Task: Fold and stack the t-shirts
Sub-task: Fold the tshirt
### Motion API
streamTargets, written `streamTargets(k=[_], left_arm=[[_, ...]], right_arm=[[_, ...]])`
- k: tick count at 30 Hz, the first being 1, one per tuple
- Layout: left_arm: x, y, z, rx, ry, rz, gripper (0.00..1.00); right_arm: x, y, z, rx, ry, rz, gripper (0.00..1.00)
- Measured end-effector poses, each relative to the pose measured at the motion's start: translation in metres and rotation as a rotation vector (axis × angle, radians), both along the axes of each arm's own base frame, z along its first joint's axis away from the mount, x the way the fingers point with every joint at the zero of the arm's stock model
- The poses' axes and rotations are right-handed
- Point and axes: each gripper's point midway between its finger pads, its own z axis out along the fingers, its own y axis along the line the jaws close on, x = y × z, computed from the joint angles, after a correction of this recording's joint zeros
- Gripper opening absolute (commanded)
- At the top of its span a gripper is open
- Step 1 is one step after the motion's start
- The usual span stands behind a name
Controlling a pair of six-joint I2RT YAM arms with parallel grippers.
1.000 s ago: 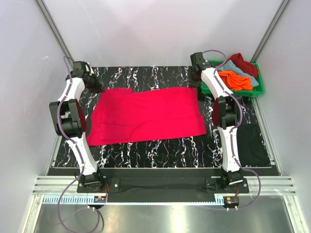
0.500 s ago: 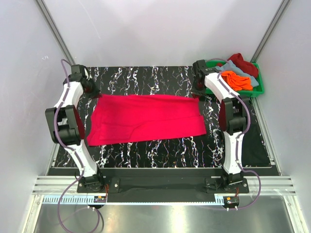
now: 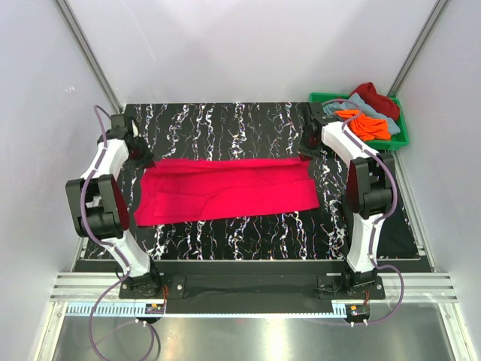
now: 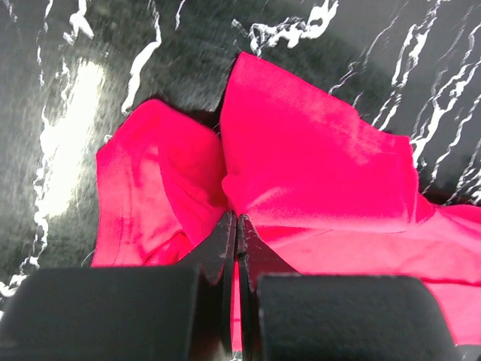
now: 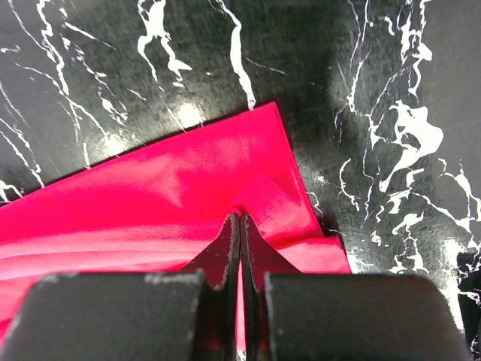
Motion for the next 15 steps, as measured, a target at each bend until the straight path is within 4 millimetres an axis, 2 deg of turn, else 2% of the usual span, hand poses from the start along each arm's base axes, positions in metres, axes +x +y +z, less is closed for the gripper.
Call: streamTargets(k=[10, 15], left_arm=[[-0.028, 0.002, -0.020, 0.022, 0.067, 0.018, 0.00], [-0.032, 0.003, -0.019, 0.032, 0.067, 0.023, 0.02]], right_arm=[[-0.012, -0.001, -0.008, 0.002, 0.024, 0.003, 0.00], [-0.016, -0.003, -0.008, 0.001, 0.023, 0.003, 0.00]])
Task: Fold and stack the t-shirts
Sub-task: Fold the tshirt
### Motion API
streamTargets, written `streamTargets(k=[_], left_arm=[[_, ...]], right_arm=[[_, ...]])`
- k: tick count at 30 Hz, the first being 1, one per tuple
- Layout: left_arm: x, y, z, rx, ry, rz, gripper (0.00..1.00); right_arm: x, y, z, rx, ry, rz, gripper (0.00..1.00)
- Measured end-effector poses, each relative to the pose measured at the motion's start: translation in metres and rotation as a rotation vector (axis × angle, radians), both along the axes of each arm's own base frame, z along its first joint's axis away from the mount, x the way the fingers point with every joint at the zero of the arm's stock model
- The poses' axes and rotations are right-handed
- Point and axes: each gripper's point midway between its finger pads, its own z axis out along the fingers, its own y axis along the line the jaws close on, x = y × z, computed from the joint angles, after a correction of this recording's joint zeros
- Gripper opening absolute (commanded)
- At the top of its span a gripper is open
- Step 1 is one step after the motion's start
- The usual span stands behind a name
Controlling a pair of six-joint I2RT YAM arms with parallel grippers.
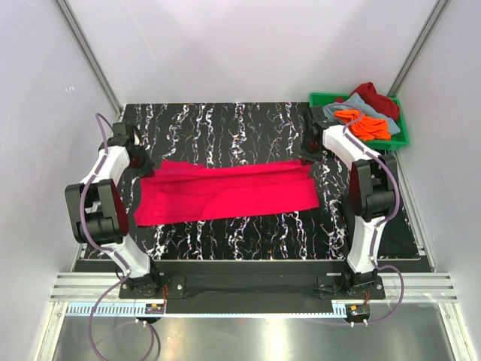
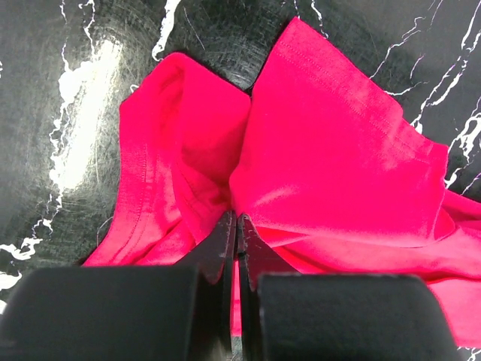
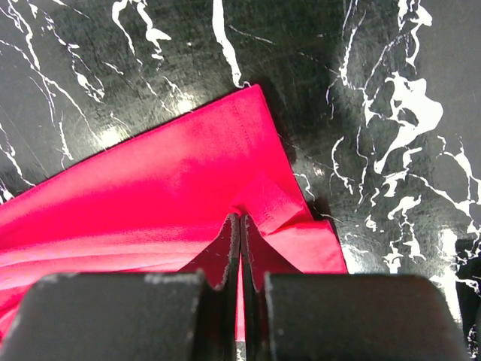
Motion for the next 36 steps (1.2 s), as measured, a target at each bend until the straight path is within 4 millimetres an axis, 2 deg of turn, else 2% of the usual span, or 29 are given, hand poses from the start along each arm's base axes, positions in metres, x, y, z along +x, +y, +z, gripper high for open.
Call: streamTargets(k=[5, 7, 8, 9, 10, 11, 12, 15, 17, 20, 23, 24, 25, 27, 29, 31, 33, 34, 35, 36], left_arm=[[-0.003, 0.000, 0.000, 0.002, -0.002, 0.011, 0.06], [-0.007, 0.001, -0.003, 0.004, 0.009, 0.018, 0.12], [-0.009, 0.001, -0.005, 0.006, 0.016, 0.024, 0.18], [-0.012, 0.001, -0.007, 0.008, 0.024, 0.027, 0.23], [-0.014, 0.002, -0.009, 0.012, 0.031, 0.032, 0.26], [-0.016, 0.003, -0.011, 0.016, 0.040, 0.040, 0.29], [-0.018, 0.004, -0.012, 0.020, 0.043, 0.046, 0.33], [-0.028, 0.007, -0.010, 0.040, 0.043, 0.069, 0.52], [-0.035, 0.009, 0.005, 0.055, 0.011, 0.090, 0.53], [-0.035, 0.010, 0.037, 0.072, -0.085, 0.104, 0.53], [-0.027, 0.011, 0.058, 0.072, -0.149, 0.107, 0.51], [-0.020, 0.011, 0.060, 0.068, -0.157, 0.104, 0.48], [-0.012, 0.011, 0.060, 0.056, -0.159, 0.098, 0.46], [0.005, 0.011, 0.049, 0.028, -0.140, 0.085, 0.43], [0.015, 0.009, 0.029, 0.000, -0.099, 0.076, 0.41], [0.016, 0.006, 0.010, -0.025, -0.048, 0.068, 0.40], [0.016, 0.005, -0.006, -0.045, -0.002, 0.063, 0.41], [0.016, 0.004, -0.011, -0.052, 0.014, 0.061, 0.46], [0.017, 0.005, -0.013, -0.056, 0.022, 0.057, 0.50], [0.018, 0.006, -0.014, -0.058, 0.024, 0.057, 0.53]], right_arm=[[-0.006, -0.002, -0.002, -0.002, 0.007, 0.000, 0.00], [-0.010, -0.002, -0.005, -0.003, 0.016, 0.001, 0.01], [-0.014, -0.002, -0.008, 0.000, 0.026, 0.004, 0.05], [-0.016, -0.002, -0.010, 0.002, 0.035, 0.007, 0.15], [-0.019, -0.001, -0.012, 0.006, 0.044, 0.013, 0.23], [-0.022, -0.001, -0.015, 0.010, 0.056, 0.019, 0.27], [-0.026, 0.000, -0.018, 0.015, 0.067, 0.031, 0.37], [-0.039, 0.003, -0.021, 0.036, 0.094, 0.066, 0.49], [-0.048, 0.003, -0.016, 0.049, 0.094, 0.088, 0.52], [-0.046, 0.007, 0.007, 0.072, 0.034, 0.120, 0.52], [-0.022, 0.015, 0.034, 0.097, -0.061, 0.138, 0.50], [-0.012, 0.018, 0.041, 0.102, -0.086, 0.140, 0.50], [0.000, 0.021, 0.045, 0.111, -0.113, 0.143, 0.45], [0.018, 0.027, 0.046, 0.125, -0.138, 0.150, 0.36], [0.027, 0.030, 0.036, 0.129, -0.132, 0.148, 0.25], [0.031, 0.033, 0.020, 0.134, -0.101, 0.144, 0.22], [0.028, 0.034, 0.002, 0.136, -0.056, 0.142, 0.22], [0.027, 0.034, -0.006, 0.135, -0.037, 0.142, 0.24], [0.025, 0.033, -0.012, 0.133, -0.021, 0.143, 0.27], [0.024, 0.033, -0.015, 0.129, -0.010, 0.146, 0.35]])
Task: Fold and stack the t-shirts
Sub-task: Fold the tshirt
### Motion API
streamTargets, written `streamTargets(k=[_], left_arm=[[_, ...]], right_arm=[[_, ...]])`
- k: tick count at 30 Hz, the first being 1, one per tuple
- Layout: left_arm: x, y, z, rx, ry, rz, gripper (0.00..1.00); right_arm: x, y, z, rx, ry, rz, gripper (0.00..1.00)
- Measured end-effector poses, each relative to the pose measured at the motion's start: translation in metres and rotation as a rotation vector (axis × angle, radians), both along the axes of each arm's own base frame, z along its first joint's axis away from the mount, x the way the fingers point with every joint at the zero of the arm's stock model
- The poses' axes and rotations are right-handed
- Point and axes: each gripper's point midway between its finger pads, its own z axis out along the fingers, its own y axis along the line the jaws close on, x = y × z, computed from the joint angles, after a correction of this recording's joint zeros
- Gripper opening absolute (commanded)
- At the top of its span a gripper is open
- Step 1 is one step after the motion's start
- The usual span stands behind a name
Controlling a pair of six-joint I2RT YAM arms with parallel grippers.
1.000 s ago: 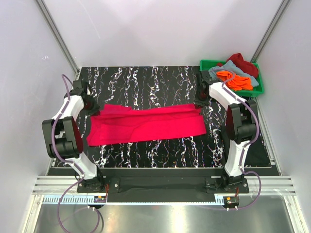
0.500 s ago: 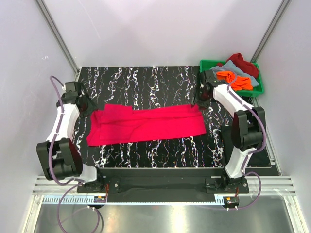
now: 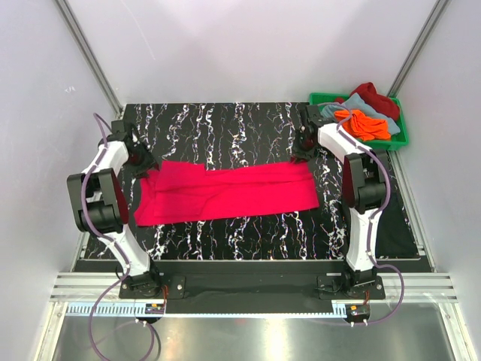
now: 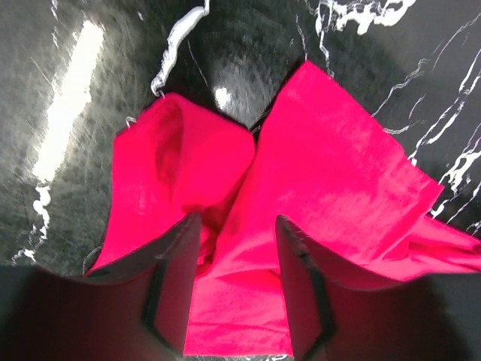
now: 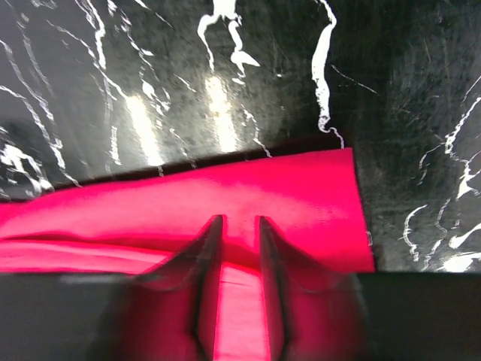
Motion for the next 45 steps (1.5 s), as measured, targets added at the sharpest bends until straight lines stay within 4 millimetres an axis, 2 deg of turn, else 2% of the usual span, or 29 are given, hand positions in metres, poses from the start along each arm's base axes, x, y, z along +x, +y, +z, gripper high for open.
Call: streamTargets(k=[6, 10, 15, 21, 24, 25, 28, 29, 31, 32, 38, 45], left_arm=[[0.011, 0.014, 0.012, 0.025, -0.041, -0.006, 0.57], [0.012, 0.019, 0.014, 0.041, -0.042, -0.021, 0.52], [0.024, 0.024, 0.005, 0.050, -0.030, -0.041, 0.59], [0.032, 0.028, -0.015, 0.052, 0.010, -0.062, 0.58], [0.030, 0.028, -0.024, 0.047, 0.032, -0.066, 0.51], [0.029, 0.027, -0.028, 0.043, 0.043, -0.067, 0.44], [0.027, 0.027, -0.037, 0.037, 0.069, -0.068, 0.31], [0.027, 0.027, -0.040, 0.034, 0.078, -0.068, 0.21], [0.025, 0.027, -0.046, 0.028, 0.094, -0.064, 0.10], [0.025, 0.029, -0.046, 0.027, 0.098, -0.062, 0.00], [0.032, 0.041, -0.043, 0.038, 0.084, -0.033, 0.00], [0.037, 0.055, -0.040, 0.043, 0.068, 0.022, 0.00]], right_arm=[[-0.002, -0.005, -0.003, -0.026, 0.010, 0.026, 0.44], [-0.004, -0.010, -0.004, -0.034, 0.018, 0.031, 0.43], [0.000, -0.013, 0.001, -0.036, 0.009, 0.032, 0.41], [0.009, -0.013, 0.010, -0.037, -0.019, 0.039, 0.41], [0.008, -0.015, 0.006, -0.048, -0.008, 0.040, 0.41], [0.009, -0.017, 0.002, -0.056, -0.003, 0.038, 0.41], [0.011, -0.019, -0.010, -0.068, 0.020, 0.036, 0.40], [0.011, -0.020, -0.015, -0.074, 0.028, 0.034, 0.40], [0.012, -0.023, -0.025, -0.092, 0.046, 0.029, 0.35], [0.012, -0.025, -0.030, -0.102, 0.053, 0.027, 0.33], [0.018, -0.035, -0.033, -0.147, 0.047, -0.008, 0.22], [0.023, -0.038, -0.034, -0.163, 0.040, -0.033, 0.21]])
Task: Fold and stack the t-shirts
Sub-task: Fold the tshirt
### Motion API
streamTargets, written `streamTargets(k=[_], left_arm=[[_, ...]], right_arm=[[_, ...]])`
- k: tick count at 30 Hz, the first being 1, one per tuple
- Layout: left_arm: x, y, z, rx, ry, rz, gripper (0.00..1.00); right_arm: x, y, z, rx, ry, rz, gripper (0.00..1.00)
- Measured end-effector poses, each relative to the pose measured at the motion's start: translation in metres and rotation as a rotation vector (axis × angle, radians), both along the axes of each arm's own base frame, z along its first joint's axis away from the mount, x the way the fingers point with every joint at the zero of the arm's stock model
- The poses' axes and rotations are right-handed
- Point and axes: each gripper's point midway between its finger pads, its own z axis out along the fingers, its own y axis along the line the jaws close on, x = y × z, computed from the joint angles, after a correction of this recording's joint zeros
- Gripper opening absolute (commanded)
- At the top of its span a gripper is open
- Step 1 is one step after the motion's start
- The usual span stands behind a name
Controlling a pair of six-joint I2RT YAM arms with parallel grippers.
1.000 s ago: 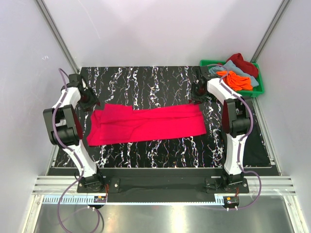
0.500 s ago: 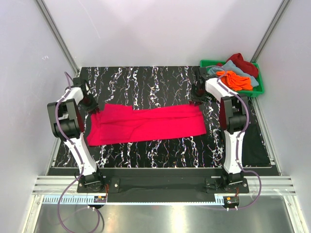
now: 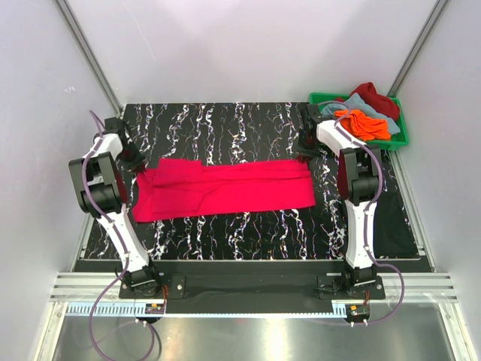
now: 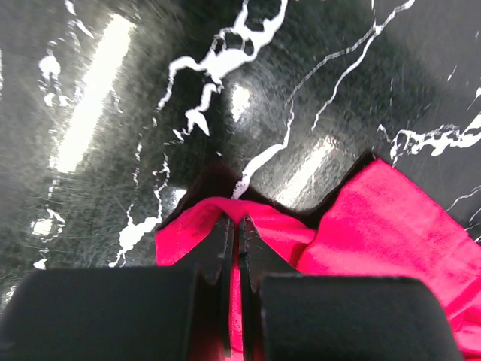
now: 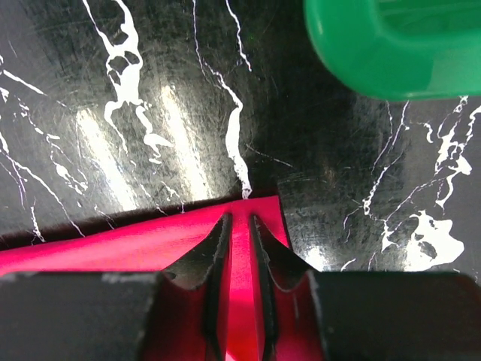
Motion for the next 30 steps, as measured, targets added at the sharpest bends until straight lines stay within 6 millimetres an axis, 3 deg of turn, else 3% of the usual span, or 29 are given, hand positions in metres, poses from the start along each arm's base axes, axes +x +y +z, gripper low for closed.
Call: streamTargets(k=[3, 4, 5, 7, 8, 12, 15, 18, 20, 23, 30], left_arm=[[0.005, 0.003, 0.004, 0.002, -0.016, 0.013, 0.00], [0.006, 0.004, 0.005, 0.003, -0.023, 0.017, 0.15], [0.008, 0.004, 0.006, 0.005, -0.028, 0.015, 0.24], [0.012, 0.005, 0.008, 0.006, -0.042, 0.023, 0.33], [0.013, 0.006, 0.009, 0.007, -0.048, 0.027, 0.47], [0.013, 0.009, 0.016, 0.016, -0.061, 0.039, 0.62], [0.009, 0.010, 0.033, 0.033, -0.088, 0.042, 0.69], [0.010, 0.008, 0.065, 0.042, -0.162, 0.028, 0.79], [0.016, -0.001, 0.087, 0.013, -0.233, -0.002, 0.79], [0.024, -0.012, 0.094, -0.033, -0.271, -0.035, 0.72], [0.051, -0.047, 0.053, -0.130, -0.226, -0.142, 0.64]], right_arm=[[0.002, 0.000, 0.000, -0.002, 0.001, -0.001, 0.22], [0.003, 0.000, 0.000, -0.003, 0.002, -0.001, 0.23], [0.004, 0.000, 0.000, -0.003, 0.003, -0.001, 0.23], [0.005, 0.001, 0.001, -0.003, 0.007, 0.000, 0.28], [0.007, 0.001, 0.002, -0.004, 0.008, 0.000, 0.32], [0.010, 0.002, 0.005, -0.005, 0.015, 0.003, 0.46], [0.013, 0.003, 0.016, -0.001, 0.010, 0.003, 0.55], [0.021, 0.006, 0.030, 0.014, -0.020, 0.005, 0.67], [0.023, 0.010, 0.038, 0.037, -0.033, 0.010, 0.69], [0.019, 0.017, 0.053, 0.082, -0.040, 0.017, 0.69], [0.002, 0.030, 0.104, 0.180, -0.103, 0.042, 0.66]])
